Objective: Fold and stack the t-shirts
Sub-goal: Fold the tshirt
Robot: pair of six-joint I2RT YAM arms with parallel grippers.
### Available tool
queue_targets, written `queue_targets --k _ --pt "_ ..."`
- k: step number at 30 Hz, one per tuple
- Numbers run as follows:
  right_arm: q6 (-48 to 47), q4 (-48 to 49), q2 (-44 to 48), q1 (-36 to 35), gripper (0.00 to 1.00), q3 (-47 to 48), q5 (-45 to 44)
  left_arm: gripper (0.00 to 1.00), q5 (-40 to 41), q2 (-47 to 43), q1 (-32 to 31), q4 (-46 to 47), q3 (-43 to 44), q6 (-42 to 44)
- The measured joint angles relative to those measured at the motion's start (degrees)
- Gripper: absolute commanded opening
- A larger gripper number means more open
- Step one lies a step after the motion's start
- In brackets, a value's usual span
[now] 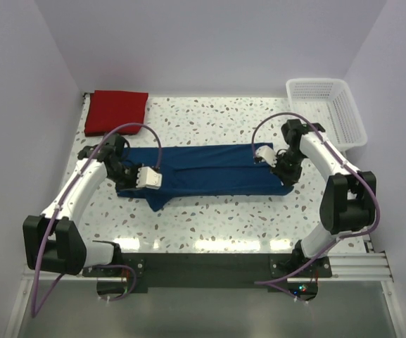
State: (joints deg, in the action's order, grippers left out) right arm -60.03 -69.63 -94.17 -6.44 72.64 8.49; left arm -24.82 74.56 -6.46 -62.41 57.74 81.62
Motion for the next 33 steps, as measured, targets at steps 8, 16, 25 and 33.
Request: queue_targets --k 8,16,25,33 --pt "0.0 0.6 -6.9 0.0 0.00 7.1 -0.3 0.00 1.5 8.1 0.0 0.7 6.0 -1.7" --pt "0.0 1.7 -14.2 0.0 0.00 11.4 -1.6 0.00 3.0 17.3 0.0 3.0 11.1 -4.2" --pt "0.1 2.9 -18.4 0.0 0.00 14.9 -2.2 0.00 4.3 23.4 0.0 4.8 14.3 -4.7" --pt "0.3 3.3 -21.4 0.0 0.00 16.5 -3.0 0.00 5.0 26.6 0.0 7.0 15.0 -6.1"
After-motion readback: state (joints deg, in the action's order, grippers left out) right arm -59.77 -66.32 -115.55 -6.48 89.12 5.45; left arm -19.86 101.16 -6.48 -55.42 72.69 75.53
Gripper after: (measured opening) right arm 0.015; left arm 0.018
